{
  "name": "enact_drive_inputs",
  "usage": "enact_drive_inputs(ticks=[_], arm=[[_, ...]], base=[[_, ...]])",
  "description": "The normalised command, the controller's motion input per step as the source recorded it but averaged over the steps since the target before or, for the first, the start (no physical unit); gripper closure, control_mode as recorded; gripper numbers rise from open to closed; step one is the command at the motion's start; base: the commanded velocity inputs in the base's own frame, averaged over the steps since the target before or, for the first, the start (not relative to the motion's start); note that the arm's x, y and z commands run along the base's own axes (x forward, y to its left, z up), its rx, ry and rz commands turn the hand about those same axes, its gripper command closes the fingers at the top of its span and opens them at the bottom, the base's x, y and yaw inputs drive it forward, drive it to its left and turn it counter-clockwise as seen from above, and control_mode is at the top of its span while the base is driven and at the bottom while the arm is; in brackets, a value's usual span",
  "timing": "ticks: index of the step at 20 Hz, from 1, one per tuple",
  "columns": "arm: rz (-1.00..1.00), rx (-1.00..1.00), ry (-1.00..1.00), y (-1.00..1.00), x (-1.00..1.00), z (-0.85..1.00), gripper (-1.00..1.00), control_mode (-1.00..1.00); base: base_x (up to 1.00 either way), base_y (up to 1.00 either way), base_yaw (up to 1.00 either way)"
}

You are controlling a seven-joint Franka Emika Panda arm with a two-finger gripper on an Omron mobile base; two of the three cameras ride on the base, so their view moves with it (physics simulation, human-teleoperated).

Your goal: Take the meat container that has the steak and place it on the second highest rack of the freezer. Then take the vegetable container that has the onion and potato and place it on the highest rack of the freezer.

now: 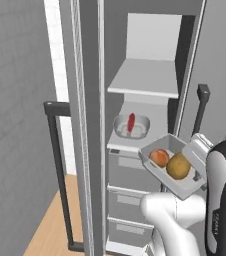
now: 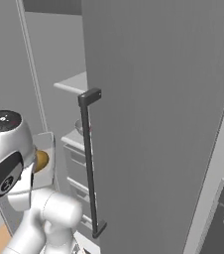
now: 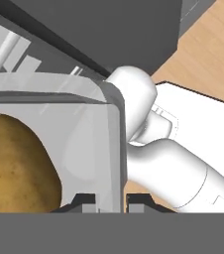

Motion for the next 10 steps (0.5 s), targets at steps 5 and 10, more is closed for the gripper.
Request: enact_drive_inputs(ticks=[5,10], arm=[[0.0,0.0,0.0,0.0,0.0,0.0,1.0,1.0],[-0.05,0.0,-0.06,0.03,0.26,0.23,1.0,-1.0]], base=[[0.29,0.0,0.0],[0.13,0.0,0.0]])
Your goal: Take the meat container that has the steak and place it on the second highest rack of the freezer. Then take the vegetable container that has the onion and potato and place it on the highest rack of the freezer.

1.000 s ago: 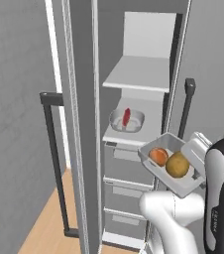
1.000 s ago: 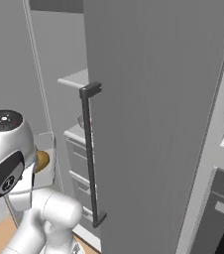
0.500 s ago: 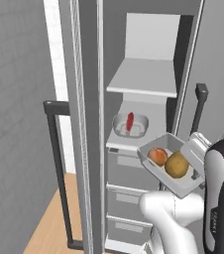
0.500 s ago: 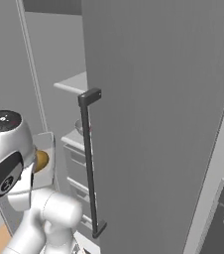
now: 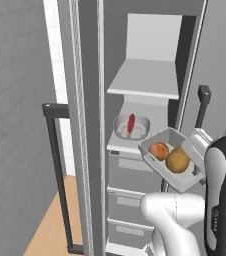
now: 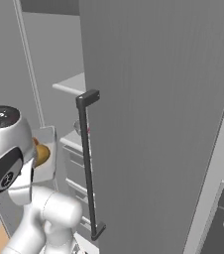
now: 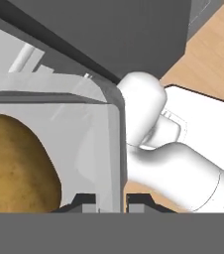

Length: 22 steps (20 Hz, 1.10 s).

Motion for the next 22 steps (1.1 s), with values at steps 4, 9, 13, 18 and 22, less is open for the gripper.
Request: enact_drive_inputs(ticks=[4,9,13,18,22], arm=[[-0.18,0.01,-0.11,0.23,0.73,0.52,1.0,-1.0],[-0.21,0.07,-0.07,0.03,0.84,0.68,1.0,-1.0],[-0.21,0.06,-0.05,0.01,0.94,0.48,1.0,-1.0],[-0.18,0.06,0.0,0.05,1.0,0.11,1.0,-1.0],[-0.15,0.01,0.0,0.23,1.0,0.0,1.0,-1.0]], base=[[0.0,0.0,0.0],[0.0,0.0,0.0],[0.0,0.0,0.0],[0.0,0.0,0.0],[0.0,0.0,0.0]])
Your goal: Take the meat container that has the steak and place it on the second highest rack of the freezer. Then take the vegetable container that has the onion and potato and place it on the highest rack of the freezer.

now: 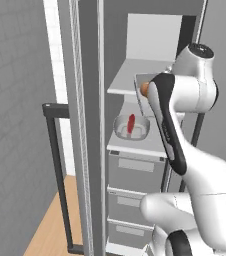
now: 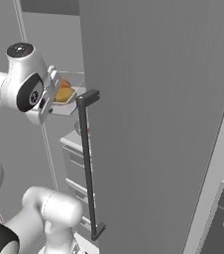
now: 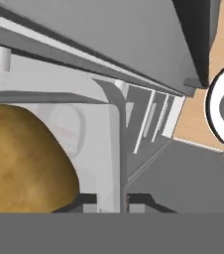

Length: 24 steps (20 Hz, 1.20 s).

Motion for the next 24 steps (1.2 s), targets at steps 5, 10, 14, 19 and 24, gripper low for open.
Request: enact_drive_inputs(ticks=[5,10,14,19,24], arm=[[-0.13,0.01,0.0,0.05,1.0,0.0,1.0,-1.0],[-0.05,0.02,0.0,-0.14,1.0,0.0,1.0,-1.0],[0.0,0.0,-0.02,-0.28,1.0,0.0,1.0,-1.0],[0.0,0.0,-0.06,-0.28,0.99,-0.01,1.0,-1.0],[0.0,0.0,-0.14,-0.06,0.57,-0.06,-1.0,-1.0]], base=[[0.0,0.0,0.0],[0.0,0.0,0.0],[0.0,0.0,0.0],[0.0,0.0,0.0],[0.0,0.0,0.0]])
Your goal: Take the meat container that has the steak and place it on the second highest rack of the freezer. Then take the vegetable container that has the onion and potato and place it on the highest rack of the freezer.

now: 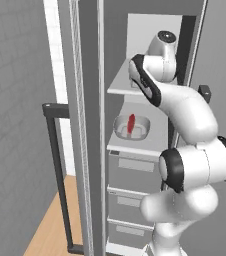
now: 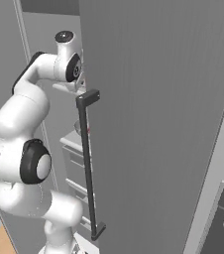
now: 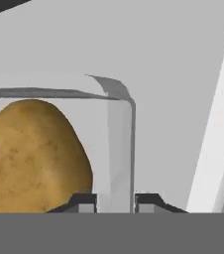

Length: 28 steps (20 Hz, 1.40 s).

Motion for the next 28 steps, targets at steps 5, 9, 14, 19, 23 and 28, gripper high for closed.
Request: enact_drive_inputs(ticks=[5,9,14,19,23,28], arm=[[0.0,-0.04,-0.28,0.0,-0.42,-0.19,-1.0,-1.0],[0.0,-0.03,-0.26,0.0,-1.0,-0.08,-1.0,-1.0],[0.0,0.0,-0.15,0.0,-1.0,0.05,-1.0,-1.0],[0.0,-0.03,0.0,0.0,-1.0,-0.18,-1.0,-1.0],[0.0,-0.05,0.02,0.0,-1.0,-0.42,-1.0,-1.0],[0.0,-0.09,0.08,0.04,-1.0,-0.68,-1.0,-1.0]], base=[[0.0,0.0,0.0],[0.0,0.0,0.0],[0.0,0.0,0.0],[0.0,0.0,0.0],[0.0,0.0,0.0],[0.0,0.0,0.0]])
